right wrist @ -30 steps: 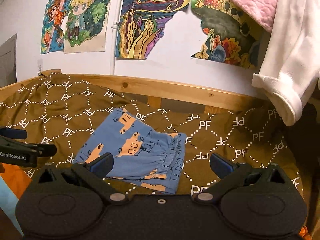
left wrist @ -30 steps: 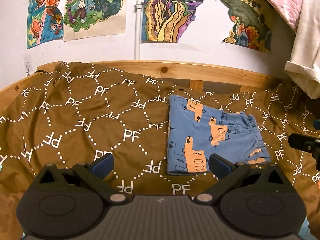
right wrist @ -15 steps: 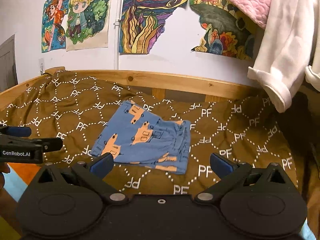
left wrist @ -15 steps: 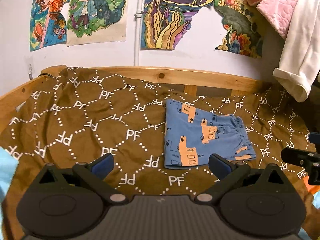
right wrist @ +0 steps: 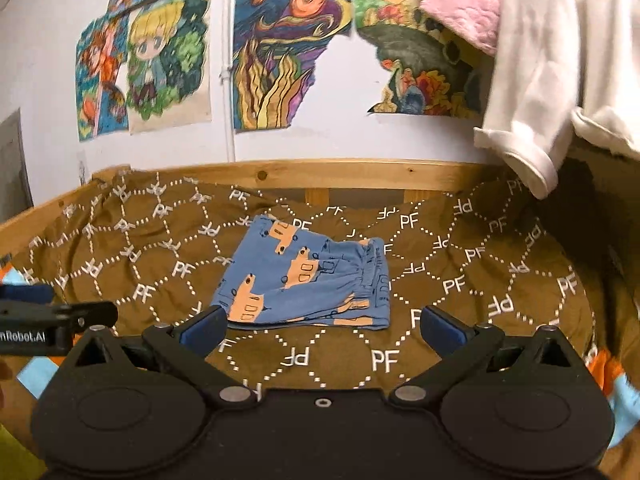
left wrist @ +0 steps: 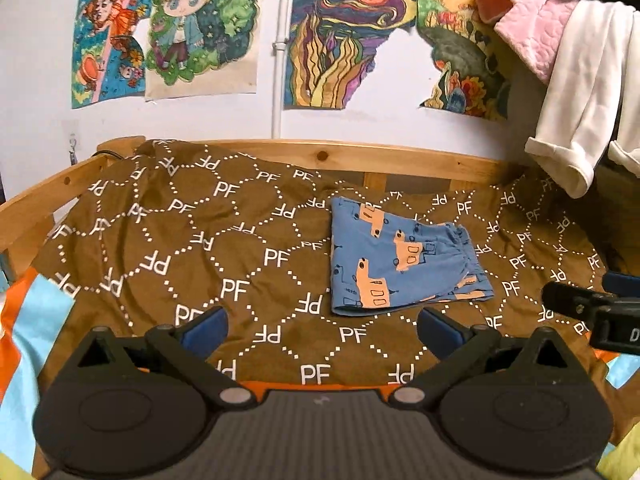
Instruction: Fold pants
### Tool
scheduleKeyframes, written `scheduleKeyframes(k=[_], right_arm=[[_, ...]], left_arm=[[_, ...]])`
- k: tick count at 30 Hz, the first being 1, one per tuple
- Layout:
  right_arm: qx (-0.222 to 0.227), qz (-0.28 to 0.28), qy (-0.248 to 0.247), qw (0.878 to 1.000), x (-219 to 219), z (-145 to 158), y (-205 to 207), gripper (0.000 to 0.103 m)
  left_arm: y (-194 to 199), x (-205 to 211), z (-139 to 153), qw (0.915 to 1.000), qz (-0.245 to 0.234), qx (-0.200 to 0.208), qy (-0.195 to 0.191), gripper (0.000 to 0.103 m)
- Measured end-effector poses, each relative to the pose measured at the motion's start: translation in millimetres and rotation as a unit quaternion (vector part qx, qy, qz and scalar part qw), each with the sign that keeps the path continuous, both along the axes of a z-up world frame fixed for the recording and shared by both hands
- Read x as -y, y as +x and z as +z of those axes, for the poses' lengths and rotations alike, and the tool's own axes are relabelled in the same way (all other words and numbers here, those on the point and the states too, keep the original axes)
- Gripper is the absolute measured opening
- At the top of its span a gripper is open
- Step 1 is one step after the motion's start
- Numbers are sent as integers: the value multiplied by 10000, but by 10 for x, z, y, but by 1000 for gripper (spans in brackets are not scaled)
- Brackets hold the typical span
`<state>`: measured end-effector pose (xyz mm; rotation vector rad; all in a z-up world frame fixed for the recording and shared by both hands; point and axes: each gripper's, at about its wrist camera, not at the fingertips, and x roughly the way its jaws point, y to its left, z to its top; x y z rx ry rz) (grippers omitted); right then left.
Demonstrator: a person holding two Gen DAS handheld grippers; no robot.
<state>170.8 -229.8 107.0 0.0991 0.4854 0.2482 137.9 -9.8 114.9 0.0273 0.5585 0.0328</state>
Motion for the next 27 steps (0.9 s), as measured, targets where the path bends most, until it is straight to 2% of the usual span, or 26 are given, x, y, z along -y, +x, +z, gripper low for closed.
scheduleKeyframes(k=[5, 8, 11, 19, 27], right_arm=[[344, -459, 430, 9974, 84, -96, -330, 102], [487, -587, 522, 9957, 88, -194, -467, 102], [558, -569, 415, 9960, 58, -252, -534, 102], [628, -354, -60, 9974, -8, -283, -604, 102], [838, -484, -590, 9936, -61, -309, -664, 102]], left_arm=[[-177, -87, -33, 9988, -20, 305, -383, 103], [-264, -42, -96, 9982, -80, 540, -238, 103], [-299, 7, -200, 9982, -100, 583, -51, 103], [-293, -102, -416, 9989, 144, 344, -281, 103], [-325, -130, -441, 9992, 222, 290, -161, 103]])
